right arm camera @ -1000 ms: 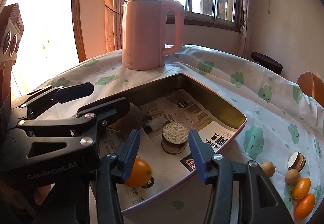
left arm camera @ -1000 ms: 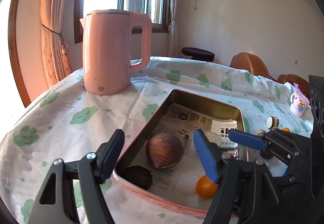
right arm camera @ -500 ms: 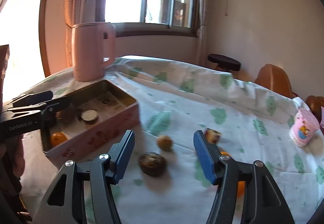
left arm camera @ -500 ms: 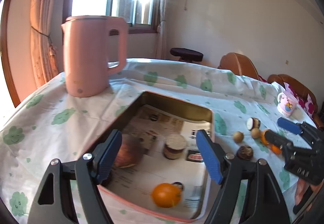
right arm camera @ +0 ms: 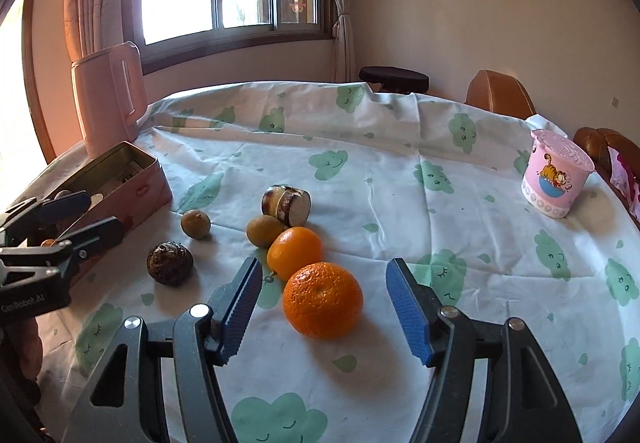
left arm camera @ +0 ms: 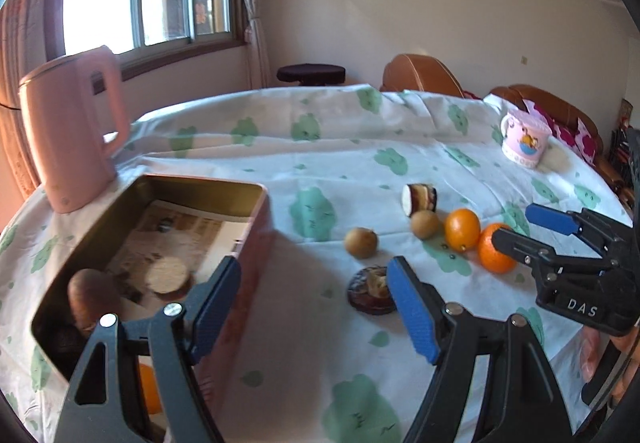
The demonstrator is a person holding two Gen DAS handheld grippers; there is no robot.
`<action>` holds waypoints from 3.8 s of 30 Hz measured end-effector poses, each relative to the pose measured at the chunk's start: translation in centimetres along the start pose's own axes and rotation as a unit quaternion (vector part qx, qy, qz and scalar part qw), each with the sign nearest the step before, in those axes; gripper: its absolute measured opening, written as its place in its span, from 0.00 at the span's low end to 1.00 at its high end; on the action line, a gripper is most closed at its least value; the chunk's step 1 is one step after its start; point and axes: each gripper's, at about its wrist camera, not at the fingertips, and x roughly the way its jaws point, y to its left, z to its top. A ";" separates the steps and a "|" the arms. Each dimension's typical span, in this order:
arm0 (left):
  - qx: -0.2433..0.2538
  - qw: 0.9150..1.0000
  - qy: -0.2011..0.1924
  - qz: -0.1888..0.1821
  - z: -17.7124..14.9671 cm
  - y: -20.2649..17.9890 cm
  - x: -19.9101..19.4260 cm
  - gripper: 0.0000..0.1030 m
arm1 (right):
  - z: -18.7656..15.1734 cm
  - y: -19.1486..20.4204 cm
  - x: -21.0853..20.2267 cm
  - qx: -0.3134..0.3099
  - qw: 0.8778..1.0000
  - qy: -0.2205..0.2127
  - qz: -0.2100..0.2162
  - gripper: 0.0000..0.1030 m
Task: Organize fruits
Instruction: 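Move both tools back over the loose fruits on the cloth, then close the right tool on a large orange while the left tool grasps the dark dried fruit, then carry the orange in the right tool while the left tool carries the dried fruit over the tin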
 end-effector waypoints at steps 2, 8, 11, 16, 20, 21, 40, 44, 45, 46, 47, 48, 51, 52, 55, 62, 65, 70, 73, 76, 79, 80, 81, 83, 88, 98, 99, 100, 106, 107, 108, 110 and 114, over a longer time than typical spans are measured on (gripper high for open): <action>0.004 1.000 0.014 -0.004 0.0 -0.7 0.8 0.76 | 0.0 0.0 0.0 -0.001 1.000 0.000 0.003 0.64; 0.021 0.998 0.051 -0.022 0.0 -2.1 2.9 0.73 | 0.0 -0.4 1.1 0.008 1.000 0.027 0.013 0.64; 0.021 0.997 0.064 -0.032 0.0 -2.3 3.5 0.70 | 0.0 -0.7 1.4 0.017 0.999 0.036 0.018 0.64; 0.038 0.994 0.097 -0.045 -0.1 -3.0 4.7 0.53 | 0.0 -1.0 2.6 0.021 0.997 0.069 0.031 0.54; 0.035 0.992 0.107 -0.057 -0.2 -3.0 5.1 0.43 | -0.1 -1.0 3.0 0.021 0.996 0.079 0.036 0.47; 0.033 0.992 0.106 -0.058 -0.2 -3.0 5.1 0.43 | -0.1 -1.0 2.9 0.021 0.996 0.079 0.040 0.47; 0.000 0.997 0.057 -0.052 0.2 -1.5 3.4 0.43 | 0.0 -1.3 1.3 0.025 0.998 0.034 0.037 0.47; -0.002 0.998 0.042 -0.046 0.2 -1.4 2.9 0.43 | 0.0 -1.2 0.8 0.024 0.999 0.023 0.039 0.47; -0.001 0.998 0.039 -0.045 0.2 -1.4 2.8 0.43 | 0.0 -1.2 0.7 0.024 0.999 0.021 0.039 0.47; -0.001 0.998 0.038 -0.045 0.2 -1.4 2.8 0.43 | 0.0 -1.2 0.7 0.023 0.999 0.020 0.038 0.47; -0.001 0.998 0.036 -0.043 0.2 -1.4 2.7 0.43 | 0.0 -1.2 0.7 0.022 0.999 0.019 0.038 0.47; -0.001 0.999 0.035 -0.042 0.3 -1.4 2.7 0.43 | 0.0 -1.2 0.7 0.022 0.999 0.018 0.037 0.47; 0.000 0.999 0.029 -0.040 0.2 -1.4 2.5 0.43 | 0.0 -1.2 0.6 0.022 0.999 0.015 0.037 0.47; 0.001 0.999 0.027 -0.039 0.2 -1.4 2.4 0.43 | 0.0 -1.2 0.5 0.022 0.999 0.014 0.037 0.47; 0.001 0.999 0.020 -0.037 0.2 -1.4 2.1 0.43 | 0.0 -1.2 0.4 0.021 0.999 0.009 0.036 0.47; -0.001 0.999 0.009 -0.034 0.2 -1.3 1.7 0.43 | -0.1 -1.2 0.0 0.022 0.999 0.001 0.034 0.47; -0.003 0.999 0.004 -0.034 0.2 -1.2 1.5 0.43 | -0.1 -1.2 -0.2 0.022 0.999 -0.004 0.034 0.47; -0.005 0.999 -0.002 -0.032 0.2 -1.2 1.3 0.43 | -0.1 -1.3 -0.3 0.023 0.999 -0.008 0.033 0.47; -0.005 0.999 -0.006 -0.031 0.1 -1.2 1.1 0.43 | -0.2 -1.4 -0.5 0.024 0.999 -0.012 0.033 0.47; -0.006 0.999 -0.010 -0.030 0.1 -1.2 1.0 0.43 | -0.2 -1.4 -0.7 0.024 0.999 -0.016 0.032 0.47; -0.007 0.999 -0.013 -0.029 0.1 -1.1 0.8 0.43 | -0.2 -1.4 -0.7 0.024 0.999 -0.018 0.032 0.47; -0.008 0.999 -0.015 -0.029 0.1 -1.1 0.8 0.43 | -0.2 -1.4 -0.8 0.024 0.999 -0.019 0.031 0.47; -0.008 0.999 -0.016 -0.028 0.1 -1.1 0.7 0.43 | -0.2 -1.4 -0.8 0.024 0.999 -0.020 0.031 0.47; -0.009 0.999 -0.019 -0.028 0.1 -1.0 0.6 0.43 | -0.2 -1.4 -1.0 0.025 0.999 -0.023 0.030 0.47; -0.010 0.999 -0.026 -0.025 0.0 -1.0 0.3 0.43 | -0.2 -1.4 -1.2 0.025 0.999 -0.029 0.029 0.47; -0.012 0.999 -0.046 -0.017 0.1 -0.9 -0.3 0.43 | -0.3 -1.3 -1.6 0.023 0.999 -0.041 0.023 0.47; -0.013 0.999 -0.047 -0.016 0.1 -0.9 -0.4 0.43 | -0.3 -1.2 -1.6 0.023 0.999 -0.042 0.022 0.47; -0.013 0.999 -0.049 -0.015 0.0 -0.9 -0.5 0.43 | -0.3 -1.2 -1.6 0.022 0.999 -0.043 0.021 0.47; -0.013 0.997 -0.069 -0.007 -0.2 -0.9 -1.2 0.43 | -0.3 -1.2 -1.9 0.020 0.998 -0.052 0.016 0.47; -0.013 0.997 -0.073 -0.005 -0.2 -1.0 -1.4 0.43 | -0.3 -1.1 -2.0 0.020 0.998 -0.053 0.015 0.47; -0.012 0.997 -0.077 -0.004 -0.2 -1.0 -1.5 0.43 | -0.3 -1.1 -2.0 0.020 0.998 -0.054 0.014 0.47; -0.011 0.997 -0.081 -0.002 -0.2 -1.0 -1.7 0.43 | -0.4 -1.1 -2.2 0.020 0.998 -0.057 0.013 0.47; -0.012 0.996 -0.088 0.000 -0.2 -1.0 -1.9 0.43 | -0.4 -1.0 -2.6 0.018 0.998 -0.067 0.009 0.47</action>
